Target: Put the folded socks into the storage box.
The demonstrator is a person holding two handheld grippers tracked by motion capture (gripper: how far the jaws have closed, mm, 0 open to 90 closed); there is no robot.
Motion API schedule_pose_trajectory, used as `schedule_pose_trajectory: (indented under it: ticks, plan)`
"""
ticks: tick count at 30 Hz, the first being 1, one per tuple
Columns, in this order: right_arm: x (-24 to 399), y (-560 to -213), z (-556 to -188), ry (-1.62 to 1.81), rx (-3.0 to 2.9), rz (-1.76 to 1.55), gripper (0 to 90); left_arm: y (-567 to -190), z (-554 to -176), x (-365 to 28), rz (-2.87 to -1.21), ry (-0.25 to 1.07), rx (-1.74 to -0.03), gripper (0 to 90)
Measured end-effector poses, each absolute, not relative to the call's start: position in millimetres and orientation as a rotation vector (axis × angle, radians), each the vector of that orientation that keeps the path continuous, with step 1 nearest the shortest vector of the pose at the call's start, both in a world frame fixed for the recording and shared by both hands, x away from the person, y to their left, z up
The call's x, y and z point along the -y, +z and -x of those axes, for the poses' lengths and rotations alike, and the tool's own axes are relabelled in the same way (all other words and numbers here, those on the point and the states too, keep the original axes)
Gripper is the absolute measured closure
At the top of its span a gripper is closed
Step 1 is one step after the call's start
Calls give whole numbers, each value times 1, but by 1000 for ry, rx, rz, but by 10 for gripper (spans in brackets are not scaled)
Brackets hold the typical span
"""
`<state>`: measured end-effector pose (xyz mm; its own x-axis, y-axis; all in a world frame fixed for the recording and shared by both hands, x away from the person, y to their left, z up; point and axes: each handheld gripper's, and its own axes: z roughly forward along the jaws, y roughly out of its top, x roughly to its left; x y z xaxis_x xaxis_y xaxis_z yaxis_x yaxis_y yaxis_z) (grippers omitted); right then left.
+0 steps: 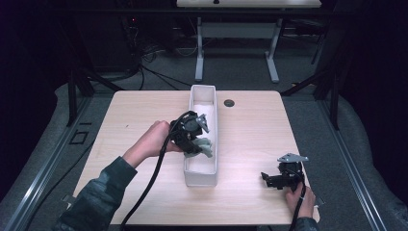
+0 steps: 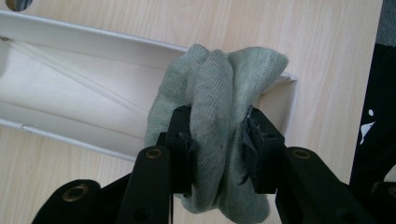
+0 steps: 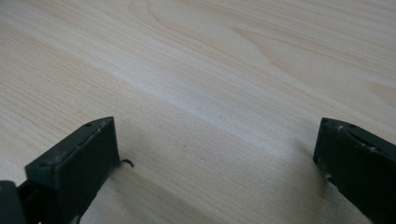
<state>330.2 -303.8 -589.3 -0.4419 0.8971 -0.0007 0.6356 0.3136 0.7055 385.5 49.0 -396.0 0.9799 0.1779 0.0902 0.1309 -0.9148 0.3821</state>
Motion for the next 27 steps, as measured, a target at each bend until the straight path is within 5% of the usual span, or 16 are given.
schedule_pose_trajectory:
  ticks: [27]
  plan:
    - [304,-589,-330,903,-2193,-1365,0,-438,-386,-34,-2822,68,-209,665]
